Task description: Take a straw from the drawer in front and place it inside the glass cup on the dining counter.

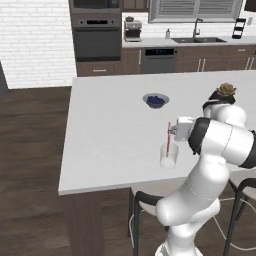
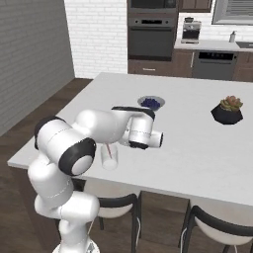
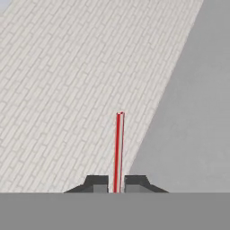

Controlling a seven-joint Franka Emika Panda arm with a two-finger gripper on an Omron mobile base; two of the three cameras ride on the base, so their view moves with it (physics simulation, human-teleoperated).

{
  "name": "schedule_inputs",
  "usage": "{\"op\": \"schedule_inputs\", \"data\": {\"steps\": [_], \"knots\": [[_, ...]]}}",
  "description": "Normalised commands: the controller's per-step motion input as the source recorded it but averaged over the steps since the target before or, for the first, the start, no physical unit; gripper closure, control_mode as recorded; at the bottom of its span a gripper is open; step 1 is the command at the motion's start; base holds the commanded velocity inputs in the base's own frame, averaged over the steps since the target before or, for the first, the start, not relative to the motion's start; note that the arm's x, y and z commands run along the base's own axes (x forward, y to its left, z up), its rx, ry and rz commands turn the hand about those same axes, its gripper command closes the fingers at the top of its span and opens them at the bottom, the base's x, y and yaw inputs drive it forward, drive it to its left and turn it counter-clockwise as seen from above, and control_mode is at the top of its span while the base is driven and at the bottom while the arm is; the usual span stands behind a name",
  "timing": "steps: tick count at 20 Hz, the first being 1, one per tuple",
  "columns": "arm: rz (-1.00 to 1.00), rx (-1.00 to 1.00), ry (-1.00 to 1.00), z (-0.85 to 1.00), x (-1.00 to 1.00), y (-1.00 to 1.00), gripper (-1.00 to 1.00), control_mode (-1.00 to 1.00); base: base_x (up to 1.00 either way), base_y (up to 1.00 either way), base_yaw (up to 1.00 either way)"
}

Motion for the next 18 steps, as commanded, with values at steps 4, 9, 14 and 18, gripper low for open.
{"op": "schedule_inputs", "data": {"steps": [4, 9, 14, 18], "knots": [[0.00, 0.00, -0.02, -0.28, 0.00, 0.00, 1.00, -1.00, 0.00, 0.00, 0.00], [0.00, -0.01, -0.05, -0.11, 0.00, 0.00, -1.00, -1.00, 0.00, 0.00, 0.00], [-0.01, -0.16, -0.04, 0.00, -0.05, -0.06, -1.00, -1.00, 0.00, 0.00, 0.00], [-0.05, -0.24, -0.03, 0.00, -0.19, -0.09, -1.00, -1.00, 0.00, 0.00, 0.00]]}}
